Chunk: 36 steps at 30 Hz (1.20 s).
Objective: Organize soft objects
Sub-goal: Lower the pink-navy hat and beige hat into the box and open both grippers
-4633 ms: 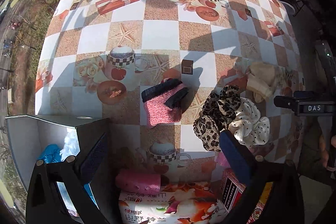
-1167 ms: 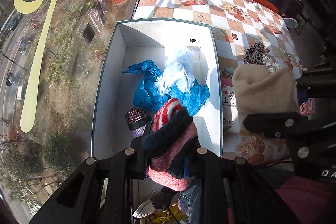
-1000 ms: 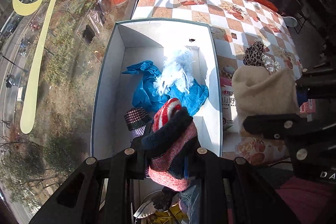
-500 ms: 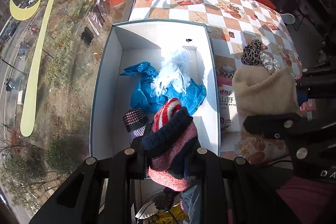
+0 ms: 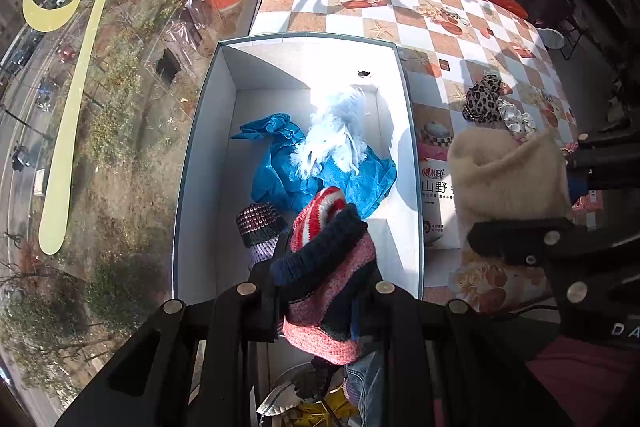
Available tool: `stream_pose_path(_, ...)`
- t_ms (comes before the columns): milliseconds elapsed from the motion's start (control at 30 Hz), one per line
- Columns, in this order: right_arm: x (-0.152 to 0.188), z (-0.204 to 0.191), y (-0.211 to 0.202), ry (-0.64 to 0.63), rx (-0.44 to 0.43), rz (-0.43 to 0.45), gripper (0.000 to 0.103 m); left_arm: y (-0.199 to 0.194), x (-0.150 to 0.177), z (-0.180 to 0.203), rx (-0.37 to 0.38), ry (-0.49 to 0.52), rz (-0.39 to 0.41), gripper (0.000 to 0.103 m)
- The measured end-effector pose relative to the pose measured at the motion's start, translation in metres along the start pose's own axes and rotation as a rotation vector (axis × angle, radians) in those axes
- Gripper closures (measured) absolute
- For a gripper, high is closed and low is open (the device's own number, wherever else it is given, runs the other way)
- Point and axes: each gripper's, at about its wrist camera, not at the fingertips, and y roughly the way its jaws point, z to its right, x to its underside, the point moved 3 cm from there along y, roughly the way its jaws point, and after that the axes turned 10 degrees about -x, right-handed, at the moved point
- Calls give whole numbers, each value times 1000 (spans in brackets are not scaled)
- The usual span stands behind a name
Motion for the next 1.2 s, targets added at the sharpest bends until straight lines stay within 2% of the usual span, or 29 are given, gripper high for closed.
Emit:
stream_pose_path(700,0,1,4,0,-7,-9,77,5,6,-6,-13,-40,-19,78)
stream_pose_path(933,-10,3,2,3,-16,20,77,15,12,-22,-27,-78,-45,78)
stream_pose_path(1133,-24,-2,15,-1,-44,0,77,24,16,-30,-52,-86,-76,77)
stream_pose_path(1200,-28,-6,18,-11,-51,0,77,25,16,-31,-55,-88,-74,74)
